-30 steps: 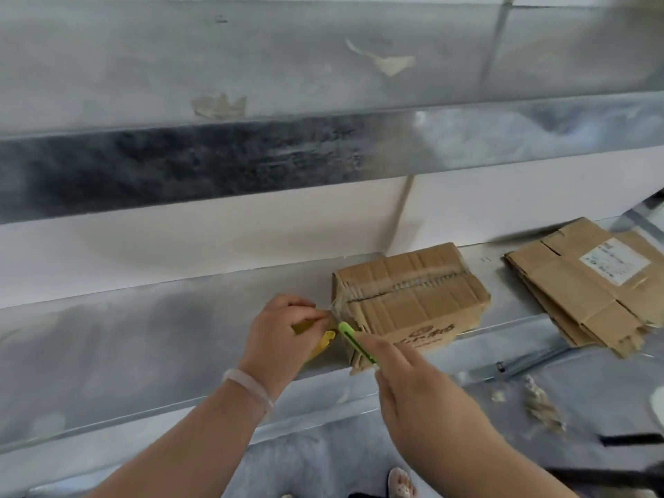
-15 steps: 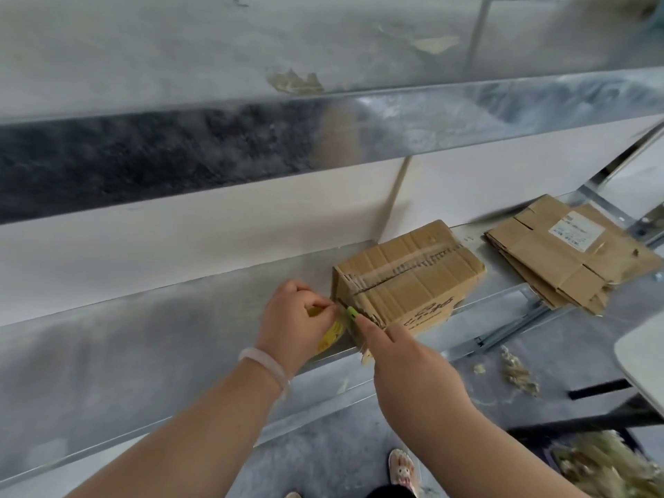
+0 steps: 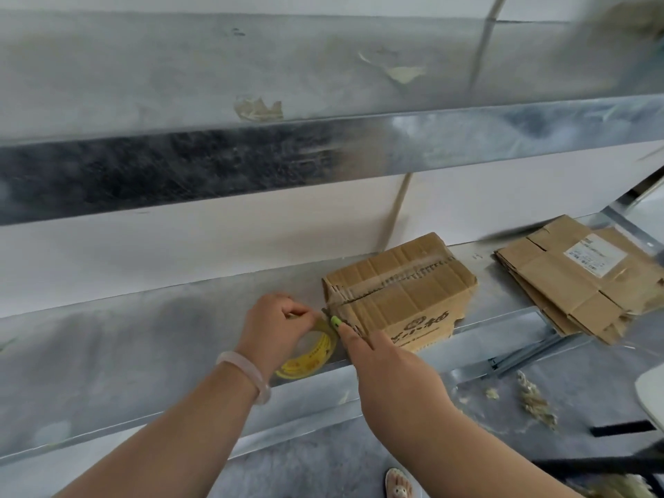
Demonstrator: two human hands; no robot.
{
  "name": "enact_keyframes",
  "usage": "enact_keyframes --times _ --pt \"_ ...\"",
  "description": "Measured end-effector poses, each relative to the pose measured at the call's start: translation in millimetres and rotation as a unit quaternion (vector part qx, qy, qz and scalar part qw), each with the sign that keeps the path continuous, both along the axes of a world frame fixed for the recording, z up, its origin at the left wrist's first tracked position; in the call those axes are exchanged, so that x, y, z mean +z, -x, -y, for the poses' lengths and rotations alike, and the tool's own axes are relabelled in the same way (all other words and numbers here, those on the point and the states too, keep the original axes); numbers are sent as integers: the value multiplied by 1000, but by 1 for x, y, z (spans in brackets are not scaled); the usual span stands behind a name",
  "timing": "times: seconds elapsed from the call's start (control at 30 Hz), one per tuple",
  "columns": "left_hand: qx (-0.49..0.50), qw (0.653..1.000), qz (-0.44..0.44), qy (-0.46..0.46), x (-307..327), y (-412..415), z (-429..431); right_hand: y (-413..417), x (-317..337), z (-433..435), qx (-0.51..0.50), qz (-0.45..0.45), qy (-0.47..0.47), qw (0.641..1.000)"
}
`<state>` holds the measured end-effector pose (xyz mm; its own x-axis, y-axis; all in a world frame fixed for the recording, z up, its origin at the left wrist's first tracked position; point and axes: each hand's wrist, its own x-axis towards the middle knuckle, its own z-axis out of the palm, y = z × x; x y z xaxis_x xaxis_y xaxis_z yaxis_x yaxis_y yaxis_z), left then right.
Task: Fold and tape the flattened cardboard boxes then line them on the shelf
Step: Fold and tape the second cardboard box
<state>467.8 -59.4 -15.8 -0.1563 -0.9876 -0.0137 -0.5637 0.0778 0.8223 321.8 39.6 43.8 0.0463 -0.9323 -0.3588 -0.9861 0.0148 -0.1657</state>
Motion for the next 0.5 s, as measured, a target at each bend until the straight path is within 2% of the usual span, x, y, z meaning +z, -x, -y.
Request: enact_keyframes --times 0.17,0.3,0.4,0.5 --pt "15 1000 -9 -1 9 11 -10 16 -3 9 29 -6 -5 1000" --pt "116 991 28 58 4 -8 3 36 -11 6 67 29 -3 997" --pt "126 981 94 109 -8 -13 5 55 -16 -1 127 100 59 985" --pt "132 973 139 128 -23 -9 3 82 -12 -5 164 180 187 952"
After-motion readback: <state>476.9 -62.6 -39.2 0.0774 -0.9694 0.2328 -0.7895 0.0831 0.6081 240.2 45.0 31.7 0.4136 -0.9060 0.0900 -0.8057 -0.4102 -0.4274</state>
